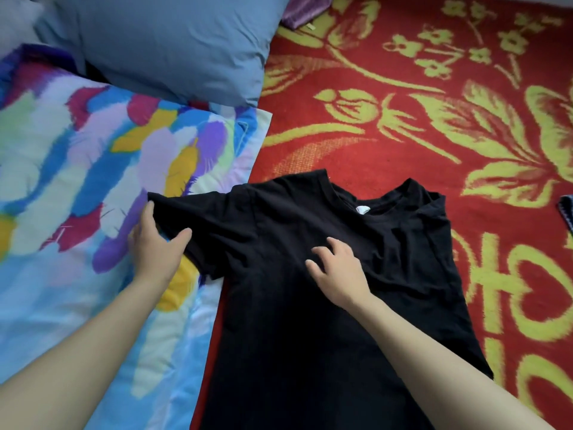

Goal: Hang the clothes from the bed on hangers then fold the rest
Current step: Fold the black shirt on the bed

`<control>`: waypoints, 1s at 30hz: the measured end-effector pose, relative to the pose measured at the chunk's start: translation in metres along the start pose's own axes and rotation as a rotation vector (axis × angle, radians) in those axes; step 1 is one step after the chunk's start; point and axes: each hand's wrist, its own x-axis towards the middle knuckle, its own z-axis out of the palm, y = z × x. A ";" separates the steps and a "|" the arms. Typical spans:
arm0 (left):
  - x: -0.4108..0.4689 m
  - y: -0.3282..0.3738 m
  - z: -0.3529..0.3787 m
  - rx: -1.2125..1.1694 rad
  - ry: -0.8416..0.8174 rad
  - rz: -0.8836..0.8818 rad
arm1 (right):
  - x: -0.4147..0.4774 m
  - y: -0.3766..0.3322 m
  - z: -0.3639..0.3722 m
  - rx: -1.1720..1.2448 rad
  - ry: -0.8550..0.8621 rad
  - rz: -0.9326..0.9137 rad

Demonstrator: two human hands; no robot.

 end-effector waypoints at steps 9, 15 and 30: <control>0.044 0.039 -0.014 -0.382 -0.014 -0.234 | 0.001 -0.071 0.023 0.120 -0.100 -0.158; -0.031 0.133 -0.008 -0.658 -0.445 0.036 | -0.013 -0.027 0.000 0.268 0.075 -0.011; -0.113 -0.001 0.078 0.921 -0.681 0.507 | -0.042 0.071 -0.006 0.067 0.086 0.154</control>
